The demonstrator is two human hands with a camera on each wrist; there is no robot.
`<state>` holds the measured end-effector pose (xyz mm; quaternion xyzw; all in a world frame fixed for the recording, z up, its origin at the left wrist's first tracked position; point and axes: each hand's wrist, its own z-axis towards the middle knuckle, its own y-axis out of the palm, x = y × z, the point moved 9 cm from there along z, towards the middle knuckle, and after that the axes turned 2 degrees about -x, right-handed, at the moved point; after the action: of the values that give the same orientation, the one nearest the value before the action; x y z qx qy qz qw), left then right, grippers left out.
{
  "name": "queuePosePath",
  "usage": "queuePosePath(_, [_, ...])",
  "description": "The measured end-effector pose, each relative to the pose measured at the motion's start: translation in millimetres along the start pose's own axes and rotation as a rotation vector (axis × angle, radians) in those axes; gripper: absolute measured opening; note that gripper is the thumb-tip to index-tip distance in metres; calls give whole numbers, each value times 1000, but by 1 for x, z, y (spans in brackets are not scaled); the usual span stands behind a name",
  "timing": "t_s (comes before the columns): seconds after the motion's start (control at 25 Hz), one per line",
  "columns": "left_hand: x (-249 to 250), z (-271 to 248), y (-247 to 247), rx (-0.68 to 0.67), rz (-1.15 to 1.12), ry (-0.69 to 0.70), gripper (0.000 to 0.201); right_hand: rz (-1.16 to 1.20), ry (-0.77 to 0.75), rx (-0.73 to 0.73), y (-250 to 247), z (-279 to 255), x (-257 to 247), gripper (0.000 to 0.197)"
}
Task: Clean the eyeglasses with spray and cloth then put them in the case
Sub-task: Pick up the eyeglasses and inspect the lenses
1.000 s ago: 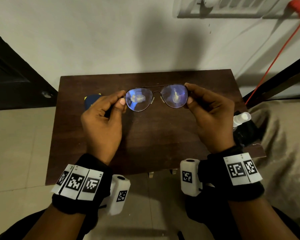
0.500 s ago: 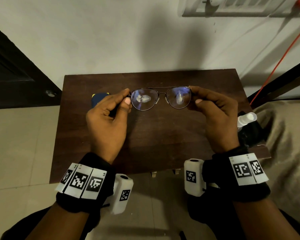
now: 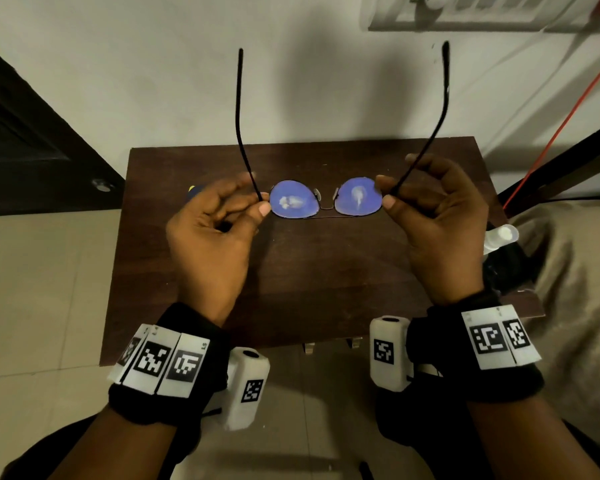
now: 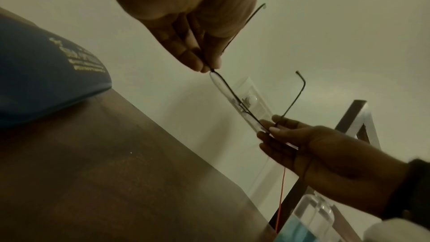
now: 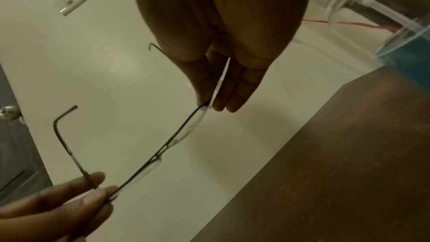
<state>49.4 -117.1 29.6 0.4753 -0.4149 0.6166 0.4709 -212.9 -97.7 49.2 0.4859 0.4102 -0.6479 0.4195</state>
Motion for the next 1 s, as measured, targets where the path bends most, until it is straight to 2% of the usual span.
queuePosePath(0.12, [8, -4, 2, -20, 98, 104, 18, -33, -38, 47, -4, -1, -2, 22])
queuePosePath(0.24, [9, -4, 1, -17, 99, 123, 22, -76, -69, 72, -5, -2, -6, 19])
queuePosePath(0.44, [8, -3, 1, -7, 69, 97, 20, -124, -102, 82, -4, -3, -9, 17])
queuePosePath(1.0, [-8, -1, 3, 8, 31, 0, 16, -63, -32, 68, -5, -2, 1, 23])
